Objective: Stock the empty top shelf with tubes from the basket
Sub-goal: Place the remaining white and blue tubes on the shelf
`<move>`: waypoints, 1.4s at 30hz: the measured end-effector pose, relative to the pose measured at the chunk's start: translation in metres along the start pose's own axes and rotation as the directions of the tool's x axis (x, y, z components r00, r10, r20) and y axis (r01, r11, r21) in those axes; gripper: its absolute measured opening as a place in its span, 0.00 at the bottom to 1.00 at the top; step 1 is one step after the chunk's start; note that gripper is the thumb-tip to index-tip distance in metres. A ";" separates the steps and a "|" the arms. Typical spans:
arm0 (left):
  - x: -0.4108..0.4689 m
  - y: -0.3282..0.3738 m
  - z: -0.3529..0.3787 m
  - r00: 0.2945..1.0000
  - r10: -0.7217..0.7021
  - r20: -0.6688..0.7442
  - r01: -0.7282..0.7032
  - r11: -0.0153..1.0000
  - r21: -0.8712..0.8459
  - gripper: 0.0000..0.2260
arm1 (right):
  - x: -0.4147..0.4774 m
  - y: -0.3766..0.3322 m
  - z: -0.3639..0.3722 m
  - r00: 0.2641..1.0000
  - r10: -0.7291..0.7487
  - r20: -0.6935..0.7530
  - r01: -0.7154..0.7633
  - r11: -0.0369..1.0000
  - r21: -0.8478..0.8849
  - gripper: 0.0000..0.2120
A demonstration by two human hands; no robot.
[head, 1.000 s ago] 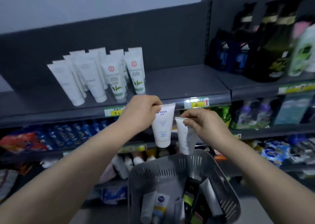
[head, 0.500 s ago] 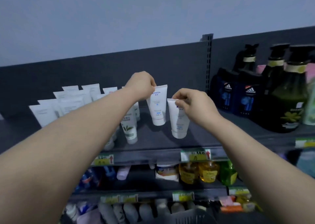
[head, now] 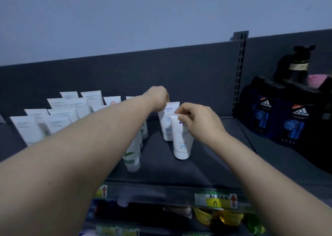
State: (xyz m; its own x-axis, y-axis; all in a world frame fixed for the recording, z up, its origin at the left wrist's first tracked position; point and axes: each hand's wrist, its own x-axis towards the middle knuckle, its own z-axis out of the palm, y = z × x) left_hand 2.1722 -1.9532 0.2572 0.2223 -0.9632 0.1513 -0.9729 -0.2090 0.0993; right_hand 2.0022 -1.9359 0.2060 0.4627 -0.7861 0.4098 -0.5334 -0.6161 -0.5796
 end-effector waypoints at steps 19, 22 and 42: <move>-0.087 -0.047 -0.050 0.943 -0.051 -0.329 0.000 0.989 -0.151 0.20 | 0.020 -0.033 0.047 0.999 -0.032 0.030 0.035 0.995 -0.096 0.14; -0.102 -0.045 -0.053 0.938 -0.017 -0.346 -0.036 0.989 -0.145 0.17 | 0.006 -0.039 0.036 0.998 -0.066 -0.010 0.063 0.980 -0.191 0.14; -0.272 -0.023 0.018 0.973 0.152 -0.175 -0.165 0.984 -0.063 0.14 | -0.192 -0.044 0.034 0.991 -0.052 0.120 0.102 0.884 -0.456 0.16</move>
State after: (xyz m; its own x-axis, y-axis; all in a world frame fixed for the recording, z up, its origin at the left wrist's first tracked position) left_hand 2.1335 -1.6897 0.1957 0.0796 -0.9392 0.3340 -0.9902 -0.0361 0.1346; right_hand 1.9608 -1.7562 0.1291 0.5718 -0.7411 0.3519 -0.7470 -0.6477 -0.1500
